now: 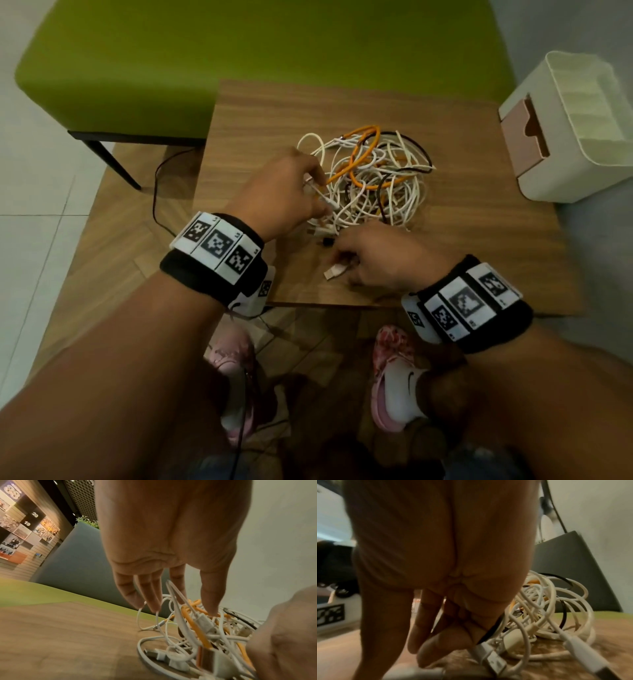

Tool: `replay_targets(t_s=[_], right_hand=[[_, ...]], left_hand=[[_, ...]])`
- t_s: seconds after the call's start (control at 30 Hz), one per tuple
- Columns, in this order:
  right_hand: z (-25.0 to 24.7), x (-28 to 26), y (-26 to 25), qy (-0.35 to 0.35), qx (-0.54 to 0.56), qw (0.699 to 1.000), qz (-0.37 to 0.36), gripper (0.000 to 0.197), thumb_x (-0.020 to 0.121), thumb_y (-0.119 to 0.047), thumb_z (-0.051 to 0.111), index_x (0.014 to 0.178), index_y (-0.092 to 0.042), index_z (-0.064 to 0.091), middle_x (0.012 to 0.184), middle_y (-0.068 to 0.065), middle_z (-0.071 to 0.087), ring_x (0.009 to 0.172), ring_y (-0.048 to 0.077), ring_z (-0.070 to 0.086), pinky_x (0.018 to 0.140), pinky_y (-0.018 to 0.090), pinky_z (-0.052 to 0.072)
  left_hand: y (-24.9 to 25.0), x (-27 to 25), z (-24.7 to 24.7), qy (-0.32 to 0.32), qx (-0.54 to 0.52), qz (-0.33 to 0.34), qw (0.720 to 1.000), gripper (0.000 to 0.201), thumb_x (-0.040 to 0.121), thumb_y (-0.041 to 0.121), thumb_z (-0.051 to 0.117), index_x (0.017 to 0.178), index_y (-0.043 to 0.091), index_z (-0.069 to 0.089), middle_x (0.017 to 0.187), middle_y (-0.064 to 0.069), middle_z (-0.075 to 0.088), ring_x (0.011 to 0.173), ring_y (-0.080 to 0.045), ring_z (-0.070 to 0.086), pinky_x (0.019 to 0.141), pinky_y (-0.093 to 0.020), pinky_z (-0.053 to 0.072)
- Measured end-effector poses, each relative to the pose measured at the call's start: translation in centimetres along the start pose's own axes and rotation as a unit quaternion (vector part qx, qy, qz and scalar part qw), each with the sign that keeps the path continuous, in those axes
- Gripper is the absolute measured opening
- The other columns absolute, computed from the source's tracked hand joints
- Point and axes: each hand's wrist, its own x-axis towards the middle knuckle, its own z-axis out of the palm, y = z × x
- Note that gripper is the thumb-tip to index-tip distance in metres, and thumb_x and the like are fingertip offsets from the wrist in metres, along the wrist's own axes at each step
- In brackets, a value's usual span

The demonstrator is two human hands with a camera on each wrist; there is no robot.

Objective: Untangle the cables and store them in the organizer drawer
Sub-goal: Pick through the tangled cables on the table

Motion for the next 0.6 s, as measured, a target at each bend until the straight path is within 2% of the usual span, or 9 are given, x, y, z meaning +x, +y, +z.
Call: replay_targets(t_s=[0.07, 0.13, 0.2, 0.3, 0.4, 0.43, 0.5, 0.57, 0.6], right_hand=[[0.5, 0.3, 0.0, -0.009, -0.053, 0.999, -0.007, 0.028, 0.085, -0.016, 0.065, 0.112, -0.023, 0.065, 0.114, -0.004, 0.053, 0.11, 0.02, 0.052, 0.092, 0.039, 0.047], [0.9, 0.6, 0.0, -0.006, -0.088, 0.996, -0.012, 0.026, 0.086, -0.011, 0.061, 0.11, -0.019, 0.065, 0.114, 0.0, 0.05, 0.11, 0.024, 0.051, 0.091, 0.038, 0.046], [0.9, 0.7, 0.0, 0.002, -0.11, 0.994, -0.02, 0.023, 0.086, -0.009, 0.059, 0.107, -0.018, 0.064, 0.113, 0.002, 0.05, 0.107, 0.024, 0.052, 0.085, 0.036, 0.045], [0.3, 0.0, -0.1, 0.036, -0.071, 0.997, -0.017, 0.011, 0.088, -0.018, 0.06, 0.092, -0.025, 0.053, 0.103, -0.004, 0.051, 0.096, 0.019, 0.051, 0.077, 0.034, 0.044], [-1.2, -1.3, 0.3, 0.127, 0.015, 0.992, 0.023, 0.014, 0.09, -0.03, 0.062, 0.099, -0.026, 0.053, 0.098, -0.001, 0.059, 0.089, 0.02, 0.058, 0.074, 0.035, 0.049], [-1.7, -1.8, 0.6, 0.17, 0.058, 0.983, 0.031, 0.015, 0.091, -0.033, 0.062, 0.102, -0.027, 0.054, 0.096, -0.001, 0.061, 0.085, 0.018, 0.059, 0.072, 0.034, 0.05], [-2.8, -3.0, 1.1, 0.266, 0.168, 0.949, 0.035, 0.013, 0.09, -0.031, 0.065, 0.095, -0.027, 0.055, 0.086, -0.006, 0.061, 0.076, 0.01, 0.059, 0.066, 0.03, 0.049], [-3.1, -4.1, 1.6, 0.341, 0.289, 0.894, 0.043, 0.015, 0.088, -0.026, 0.07, 0.087, -0.03, 0.056, 0.077, -0.01, 0.061, 0.071, 0.003, 0.059, 0.064, 0.024, 0.049], [-3.1, -4.4, 1.7, 0.365, 0.346, 0.863, 0.046, 0.017, 0.087, -0.023, 0.071, 0.086, -0.03, 0.056, 0.075, -0.009, 0.062, 0.07, 0.004, 0.06, 0.064, 0.026, 0.052]], left_hand=[[0.1, 0.0, 0.3, 0.028, -0.002, 0.016, 0.999, 0.044, 0.068, 0.037, 0.085, 0.105, 0.026, 0.065, 0.122, 0.004, 0.047, 0.11, -0.016, 0.052, 0.088, -0.035, 0.049], [0.4, -0.1, 0.6, 0.061, -0.019, 0.043, 0.997, 0.039, 0.071, 0.033, 0.083, 0.105, 0.026, 0.064, 0.12, 0.005, 0.044, 0.116, -0.015, 0.048, 0.092, -0.033, 0.046], [0.8, -0.2, 0.8, 0.08, -0.037, 0.071, 0.994, 0.031, 0.076, 0.03, 0.08, 0.102, 0.027, 0.064, 0.115, 0.006, 0.045, 0.114, -0.014, 0.048, 0.093, -0.032, 0.045], [1.5, -0.1, 1.2, 0.068, -0.06, 0.1, 0.991, 0.021, 0.082, 0.028, 0.074, 0.1, 0.026, 0.066, 0.108, 0.005, 0.051, 0.103, -0.011, 0.05, 0.09, -0.033, 0.046], [2.7, 0.1, 1.6, 0.079, -0.108, 0.13, 0.982, 0.012, 0.087, 0.024, 0.066, 0.098, 0.024, 0.067, 0.104, 0.003, 0.06, 0.1, -0.013, 0.056, 0.089, -0.034, 0.047], [3.2, 0.1, 1.6, 0.09, -0.13, 0.133, 0.978, 0.013, 0.088, 0.021, 0.063, 0.1, 0.022, 0.067, 0.104, 0.002, 0.063, 0.1, -0.013, 0.058, 0.09, -0.033, 0.048], [4.1, 0.0, 1.9, 0.084, -0.195, 0.125, 0.969, 0.019, 0.09, 0.014, 0.06, 0.107, 0.017, 0.067, 0.106, 0.002, 0.067, 0.102, -0.011, 0.061, 0.092, -0.032, 0.05], [5.0, -0.4, 2.6, 0.031, -0.274, 0.131, 0.952, 0.028, 0.091, 0.013, 0.057, 0.118, 0.011, 0.063, 0.114, -0.001, 0.067, 0.108, -0.011, 0.063, 0.096, -0.032, 0.051], [5.2, -0.7, 3.0, 0.003, -0.303, 0.137, 0.943, 0.034, 0.091, 0.014, 0.056, 0.124, 0.008, 0.06, 0.118, -0.003, 0.066, 0.112, -0.012, 0.062, 0.098, -0.032, 0.05]])
